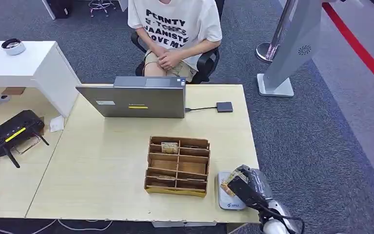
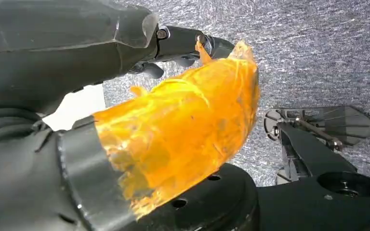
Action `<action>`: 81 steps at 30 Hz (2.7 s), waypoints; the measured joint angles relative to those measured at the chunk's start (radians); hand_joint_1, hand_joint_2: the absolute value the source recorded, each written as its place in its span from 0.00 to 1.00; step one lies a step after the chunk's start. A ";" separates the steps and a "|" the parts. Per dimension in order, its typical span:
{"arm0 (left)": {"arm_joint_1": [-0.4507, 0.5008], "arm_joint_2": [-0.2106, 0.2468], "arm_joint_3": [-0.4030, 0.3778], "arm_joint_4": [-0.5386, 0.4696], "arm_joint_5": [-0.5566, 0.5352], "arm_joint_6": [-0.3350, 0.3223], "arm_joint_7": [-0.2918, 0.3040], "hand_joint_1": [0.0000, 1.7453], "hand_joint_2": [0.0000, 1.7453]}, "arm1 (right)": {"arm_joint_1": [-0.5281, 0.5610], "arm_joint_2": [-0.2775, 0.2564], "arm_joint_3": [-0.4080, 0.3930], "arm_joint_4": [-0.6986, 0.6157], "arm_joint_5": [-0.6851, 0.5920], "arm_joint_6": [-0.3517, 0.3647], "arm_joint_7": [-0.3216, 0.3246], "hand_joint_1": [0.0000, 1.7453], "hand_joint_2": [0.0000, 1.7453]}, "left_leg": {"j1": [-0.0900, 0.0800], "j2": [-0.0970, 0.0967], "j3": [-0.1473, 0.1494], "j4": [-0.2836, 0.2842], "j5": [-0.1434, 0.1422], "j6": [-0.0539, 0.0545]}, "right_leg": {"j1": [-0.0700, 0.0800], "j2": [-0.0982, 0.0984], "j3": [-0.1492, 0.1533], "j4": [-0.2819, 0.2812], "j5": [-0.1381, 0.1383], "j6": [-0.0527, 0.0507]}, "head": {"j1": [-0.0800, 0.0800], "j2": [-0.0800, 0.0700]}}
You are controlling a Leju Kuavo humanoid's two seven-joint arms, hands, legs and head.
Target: Pass the card to the sensor for recognition and then transmit it.
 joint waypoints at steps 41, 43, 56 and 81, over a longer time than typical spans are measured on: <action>0.001 0.000 0.004 0.000 0.004 0.008 0.001 0.00 0.00 | 0.039 -0.017 0.008 -0.027 -0.021 -0.015 0.009 1.00 1.00 | 0.000 0.000 0.001 0.000 0.000 0.000 | 0.000 0.000 0.001 0.000 0.000 0.000 | 0.000 0.000; 0.001 0.000 0.008 0.000 0.004 0.008 0.001 0.00 0.00 | 0.039 -0.017 0.008 -0.027 -0.021 -0.016 0.009 1.00 1.00 | 0.000 0.000 0.001 0.000 0.000 0.000 | 0.000 0.000 0.001 0.000 0.000 0.000 | 0.000 0.000; 0.001 0.000 0.014 0.000 0.004 0.007 0.001 0.00 0.00 | 0.039 -0.017 0.010 -0.027 -0.027 -0.023 0.014 1.00 1.00 | 0.000 0.000 0.001 0.000 0.000 0.000 | 0.000 0.000 0.001 0.000 0.000 0.000 | 0.000 0.000; 0.001 0.003 0.015 0.000 -0.006 0.007 0.006 0.00 0.00 | 0.039 -0.017 0.026 -0.026 -0.042 -0.034 0.018 1.00 1.00 | 0.000 0.000 0.001 0.000 0.000 0.000 | 0.000 0.001 0.001 0.000 0.000 0.000 | 0.000 0.000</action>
